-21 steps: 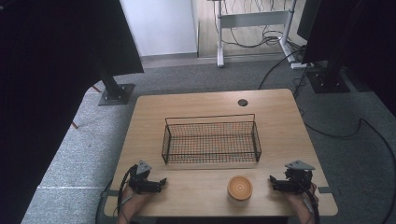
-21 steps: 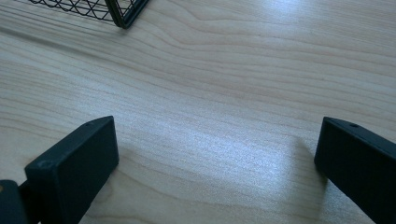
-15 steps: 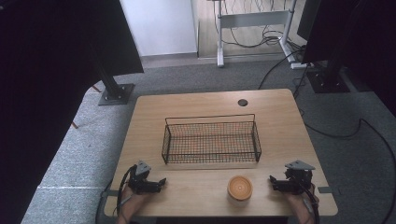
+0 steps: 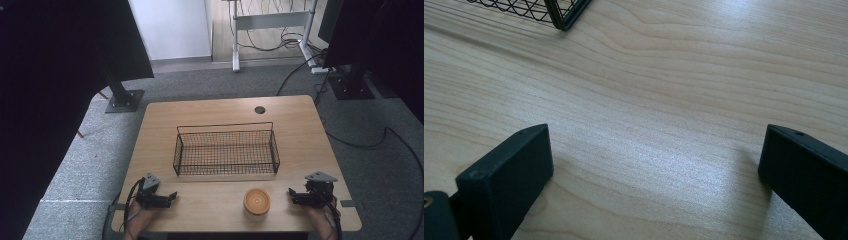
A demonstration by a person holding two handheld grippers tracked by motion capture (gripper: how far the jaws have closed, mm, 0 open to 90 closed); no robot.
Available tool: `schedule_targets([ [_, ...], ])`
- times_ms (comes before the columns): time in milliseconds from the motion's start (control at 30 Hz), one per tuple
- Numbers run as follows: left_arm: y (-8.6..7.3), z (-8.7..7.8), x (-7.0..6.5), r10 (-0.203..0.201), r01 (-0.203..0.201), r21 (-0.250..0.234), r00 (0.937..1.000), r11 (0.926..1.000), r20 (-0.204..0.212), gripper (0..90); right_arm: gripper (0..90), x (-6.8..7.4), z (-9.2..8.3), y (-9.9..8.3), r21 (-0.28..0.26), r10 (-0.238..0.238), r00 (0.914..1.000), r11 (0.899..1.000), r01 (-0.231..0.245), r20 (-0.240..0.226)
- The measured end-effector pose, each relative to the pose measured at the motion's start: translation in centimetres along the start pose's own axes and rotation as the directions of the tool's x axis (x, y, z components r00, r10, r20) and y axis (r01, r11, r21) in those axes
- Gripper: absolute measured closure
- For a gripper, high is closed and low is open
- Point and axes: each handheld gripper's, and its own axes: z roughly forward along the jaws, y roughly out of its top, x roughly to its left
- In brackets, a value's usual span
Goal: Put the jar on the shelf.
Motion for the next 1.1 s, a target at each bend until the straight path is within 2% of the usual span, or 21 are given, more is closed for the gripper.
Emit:
schedule_targets([
  [300,0.4,-0.8,-0.7,0.009,-0.009,-0.022,0.9997,0.9997,0.021,4.3,0.4,0.0,0.0,0.0,0.0,0.004,1.0,1.0,-0.004,0.004],
  [367,0.6,-0.9,-0.9,0.023,-0.022,-0.023,0.9994,0.9995,0.026,4.3,0.4,0.1,0.0,0.0,-0.001,0.006,1.0,1.0,-0.006,0.007],
  [667,1.1,-1.3,-1.6,0.039,-0.037,-0.033,0.9981,0.9988,0.049,4.2,0.4,0.1,0.0,0.0,-0.001,0.01,0.9999,1.0,-0.01,0.012],
  [1100,2.4,-2.0,-3.0,0.07,-0.065,-0.056,0.993,0.9963,0.095,4.2,0.4,0.1,0.0,0.0,-0.001,0.011,0.9999,1.0,-0.011,0.012],
])
